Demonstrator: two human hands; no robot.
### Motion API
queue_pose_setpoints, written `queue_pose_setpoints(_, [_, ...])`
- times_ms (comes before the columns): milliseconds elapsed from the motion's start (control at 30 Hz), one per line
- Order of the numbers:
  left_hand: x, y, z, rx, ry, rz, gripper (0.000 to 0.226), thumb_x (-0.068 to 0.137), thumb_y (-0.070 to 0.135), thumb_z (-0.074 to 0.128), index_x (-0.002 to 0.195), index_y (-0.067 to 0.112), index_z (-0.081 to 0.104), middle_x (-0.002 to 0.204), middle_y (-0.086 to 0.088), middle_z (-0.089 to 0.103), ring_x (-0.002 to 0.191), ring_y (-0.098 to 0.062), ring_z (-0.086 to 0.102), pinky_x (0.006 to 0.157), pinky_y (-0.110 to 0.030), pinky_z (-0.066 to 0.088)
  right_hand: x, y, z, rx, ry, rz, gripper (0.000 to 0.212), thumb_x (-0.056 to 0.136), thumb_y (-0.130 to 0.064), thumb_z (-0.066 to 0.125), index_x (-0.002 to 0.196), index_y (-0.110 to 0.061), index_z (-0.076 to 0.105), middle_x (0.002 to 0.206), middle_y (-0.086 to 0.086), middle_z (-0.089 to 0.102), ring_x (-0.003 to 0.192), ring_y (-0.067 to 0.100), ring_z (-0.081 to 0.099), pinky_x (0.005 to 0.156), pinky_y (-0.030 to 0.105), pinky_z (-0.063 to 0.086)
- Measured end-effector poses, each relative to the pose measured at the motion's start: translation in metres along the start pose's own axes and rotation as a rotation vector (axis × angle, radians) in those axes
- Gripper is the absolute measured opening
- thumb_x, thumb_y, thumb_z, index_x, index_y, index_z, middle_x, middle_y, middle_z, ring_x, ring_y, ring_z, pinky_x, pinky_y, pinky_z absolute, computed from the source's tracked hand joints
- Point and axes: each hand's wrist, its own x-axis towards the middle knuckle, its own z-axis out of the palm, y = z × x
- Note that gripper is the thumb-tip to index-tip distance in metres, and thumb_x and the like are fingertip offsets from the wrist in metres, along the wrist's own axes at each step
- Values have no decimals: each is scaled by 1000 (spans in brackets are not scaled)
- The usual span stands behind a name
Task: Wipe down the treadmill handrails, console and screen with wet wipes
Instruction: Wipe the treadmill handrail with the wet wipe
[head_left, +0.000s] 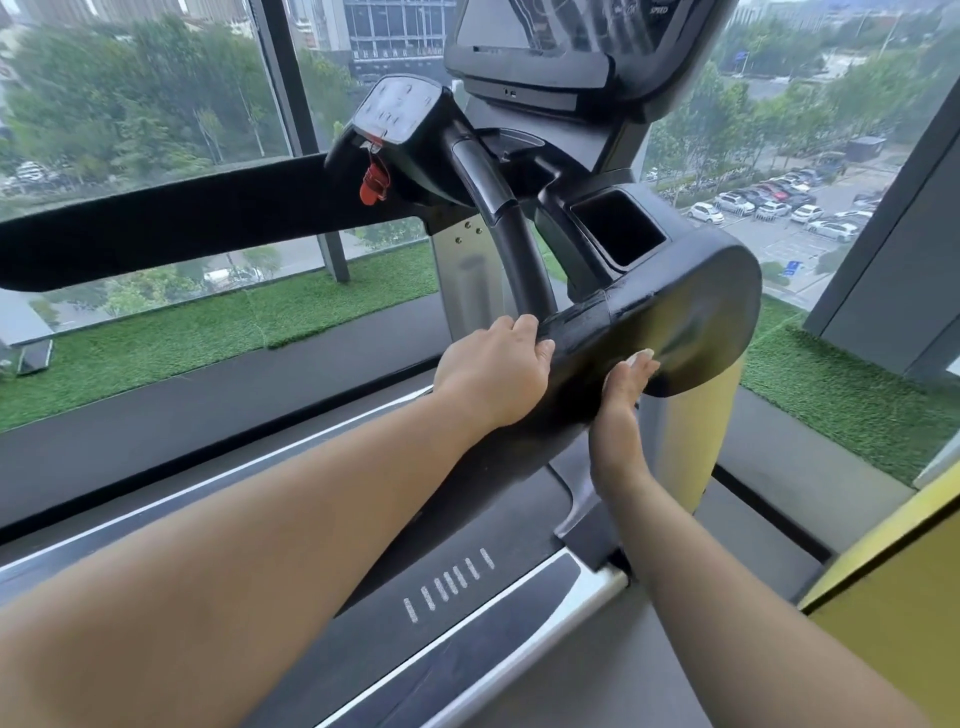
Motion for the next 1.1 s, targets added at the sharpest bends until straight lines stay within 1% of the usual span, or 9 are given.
queue_pose_setpoints(67, [0,0,0,-4,0,-4,40,102,38,22,129,15,41,126,-6,52,113,-29,51,78,-36,36,-6,-8,7,-61,0,-52,61,101,-49,17,150,-26,-10,157,-8,-19,143,2,-15,119,30,-8])
queue_pose_setpoints(133, [0,0,0,-14,2,-11,40,102,38,23,129,16,41,127,-6,51,115,-30,51,82,-38,38,-36,-6,22,-189,-91,-221,60,103,-42,22,148,-26,-14,153,-11,-27,139,0,-24,115,26,-16])
queue_pose_setpoints(200, [1,1,0,-19,1,-20,39,102,38,24,129,16,42,129,-7,51,117,-30,50,86,-39,38,-64,8,31,-337,-172,-421,61,99,-46,21,144,-29,-15,150,-13,-29,139,2,-27,112,21,-19])
queue_pose_setpoints(267, [0,1,0,-20,4,-20,39,102,38,24,129,17,42,129,-7,51,116,-30,50,86,-39,38,-61,15,26,-414,-200,-498,58,96,-46,17,142,-31,-14,148,-16,-28,139,3,-27,112,22,-19])
queue_pose_setpoints(467, [0,1,0,-17,4,-20,40,102,38,23,131,17,41,128,-6,51,117,-29,50,84,-38,38,-19,-13,9,-330,-115,-315,55,105,-31,23,146,-26,-13,147,-19,-25,139,1,-26,110,17,-18])
queue_pose_setpoints(700, [-1,0,0,-32,17,-11,39,102,38,24,131,17,41,131,-6,50,117,-28,50,86,-37,38,-60,26,13,-564,-290,-567,64,96,-59,12,144,-27,-14,146,-24,-36,140,6,-28,111,19,-19])
queue_pose_setpoints(833, [0,0,0,-25,2,-14,41,102,37,23,133,17,39,129,-6,50,116,-29,49,85,-38,38,-11,-2,-2,-257,-139,-253,53,104,-38,18,147,-26,-12,151,-16,-25,138,-2,-23,116,29,-14])
queue_pose_setpoints(933, [0,0,2,-26,8,-20,39,102,37,23,130,17,41,127,-6,51,115,-29,50,82,-37,37,-19,-16,9,-103,-64,-76,54,105,-34,18,149,-28,-12,154,-15,-23,136,-6,-21,116,31,-15])
queue_pose_setpoints(1100, [-1,-1,1,-36,21,-10,39,102,37,24,131,17,42,128,-6,51,115,-29,51,83,-38,38,-78,19,30,-199,-215,-273,60,96,-45,19,139,-37,-21,146,-21,-34,135,-6,-31,112,21,-17])
